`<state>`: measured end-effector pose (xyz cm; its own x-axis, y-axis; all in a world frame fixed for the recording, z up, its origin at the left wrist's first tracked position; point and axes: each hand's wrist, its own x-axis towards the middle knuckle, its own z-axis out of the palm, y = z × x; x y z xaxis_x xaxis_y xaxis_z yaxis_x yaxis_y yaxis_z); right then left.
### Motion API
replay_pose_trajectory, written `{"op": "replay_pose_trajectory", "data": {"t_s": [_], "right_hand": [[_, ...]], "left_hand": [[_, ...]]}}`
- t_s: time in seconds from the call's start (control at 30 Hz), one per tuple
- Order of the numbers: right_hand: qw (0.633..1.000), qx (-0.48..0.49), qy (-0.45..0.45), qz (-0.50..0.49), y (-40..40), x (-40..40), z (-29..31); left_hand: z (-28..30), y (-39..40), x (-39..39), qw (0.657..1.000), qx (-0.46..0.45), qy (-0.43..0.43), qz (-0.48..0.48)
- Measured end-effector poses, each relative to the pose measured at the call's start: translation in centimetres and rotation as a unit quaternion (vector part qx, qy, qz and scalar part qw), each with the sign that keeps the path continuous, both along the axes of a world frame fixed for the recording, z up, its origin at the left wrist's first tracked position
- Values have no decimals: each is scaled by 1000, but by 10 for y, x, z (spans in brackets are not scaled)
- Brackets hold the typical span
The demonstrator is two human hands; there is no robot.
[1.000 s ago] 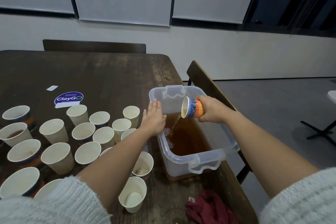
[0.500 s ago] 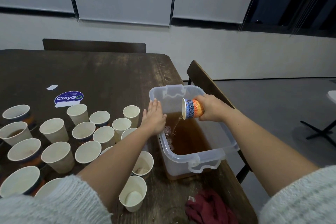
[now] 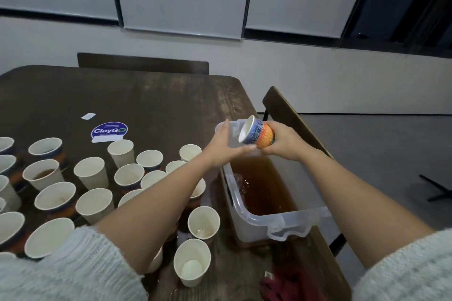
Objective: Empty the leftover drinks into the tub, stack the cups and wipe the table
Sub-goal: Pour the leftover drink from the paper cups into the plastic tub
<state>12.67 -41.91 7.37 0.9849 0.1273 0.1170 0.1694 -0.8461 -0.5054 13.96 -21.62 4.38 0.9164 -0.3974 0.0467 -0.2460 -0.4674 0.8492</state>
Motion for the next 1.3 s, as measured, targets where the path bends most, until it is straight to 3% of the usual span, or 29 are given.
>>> {"op": "replay_pose_trajectory", "data": {"t_s": [0.2,0.43,0.63,0.83,1.0,1.13,1.3], "right_hand": [[983,175,26,49,91,23,16],[950,280,46,129,237,57,20],[943,278,67,170,356,87,5],[958,252,64,122,428,112,-30],[959,273,33,69,455,124,-65],[981,180,43,61,465,143,-97],[992,-68,65,81,469,166,-125]], "left_hand": [[62,57,24,995,-54,-38,71],[96,195,42,984,-7,-67,164],[97,304,52,971,72,-73,215],[61,361,77,967,126,-47,214],[15,388,103,972,118,-21,202],[-22,404,125,976,115,9,184],[-62,417,140,973,143,57,170]]}}
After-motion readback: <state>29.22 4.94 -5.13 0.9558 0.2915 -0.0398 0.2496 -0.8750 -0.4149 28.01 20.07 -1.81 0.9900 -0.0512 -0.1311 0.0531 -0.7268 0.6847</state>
